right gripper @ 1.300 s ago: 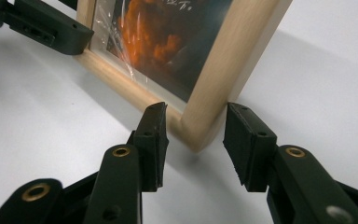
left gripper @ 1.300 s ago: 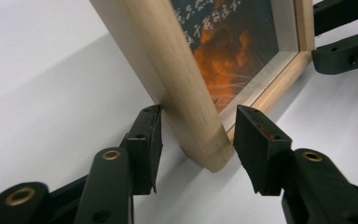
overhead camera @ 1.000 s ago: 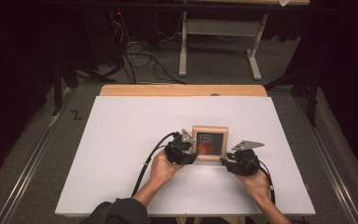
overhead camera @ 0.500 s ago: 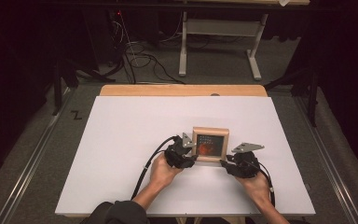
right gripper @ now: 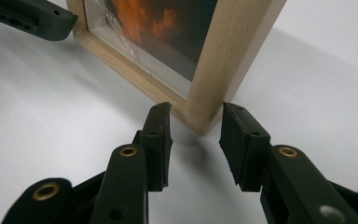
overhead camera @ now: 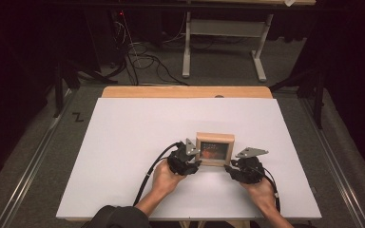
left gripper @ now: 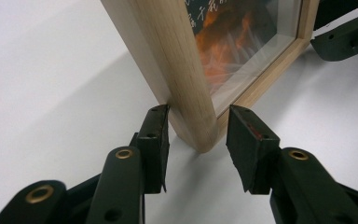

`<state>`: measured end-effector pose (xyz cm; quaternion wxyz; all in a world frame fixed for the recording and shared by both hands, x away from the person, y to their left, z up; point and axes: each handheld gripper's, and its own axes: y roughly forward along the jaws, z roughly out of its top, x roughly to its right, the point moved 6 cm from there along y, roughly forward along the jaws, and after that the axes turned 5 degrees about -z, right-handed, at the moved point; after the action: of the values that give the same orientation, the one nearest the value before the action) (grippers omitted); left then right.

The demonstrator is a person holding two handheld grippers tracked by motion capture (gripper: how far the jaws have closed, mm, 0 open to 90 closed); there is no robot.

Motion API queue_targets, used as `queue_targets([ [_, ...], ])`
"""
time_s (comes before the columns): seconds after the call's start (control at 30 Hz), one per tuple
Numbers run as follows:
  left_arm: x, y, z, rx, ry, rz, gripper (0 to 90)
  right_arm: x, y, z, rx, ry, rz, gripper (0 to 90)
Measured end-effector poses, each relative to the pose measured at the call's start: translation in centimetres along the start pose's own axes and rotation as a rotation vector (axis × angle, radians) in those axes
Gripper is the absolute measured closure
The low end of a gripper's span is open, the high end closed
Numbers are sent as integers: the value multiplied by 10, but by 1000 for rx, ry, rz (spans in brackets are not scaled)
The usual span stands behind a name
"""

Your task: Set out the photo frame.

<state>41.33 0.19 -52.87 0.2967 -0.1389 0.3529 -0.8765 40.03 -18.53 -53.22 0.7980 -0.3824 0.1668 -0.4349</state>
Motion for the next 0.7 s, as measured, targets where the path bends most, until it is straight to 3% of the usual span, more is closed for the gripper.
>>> queue_targets([
  [0.53,4,-1,-6,4,16,-9,598,-1,1,-4,-16,-7,15,633],
  [0.7,6,-2,-8,-6,28,-16,597,-2,1,-5,-20,-17,28,588],
])
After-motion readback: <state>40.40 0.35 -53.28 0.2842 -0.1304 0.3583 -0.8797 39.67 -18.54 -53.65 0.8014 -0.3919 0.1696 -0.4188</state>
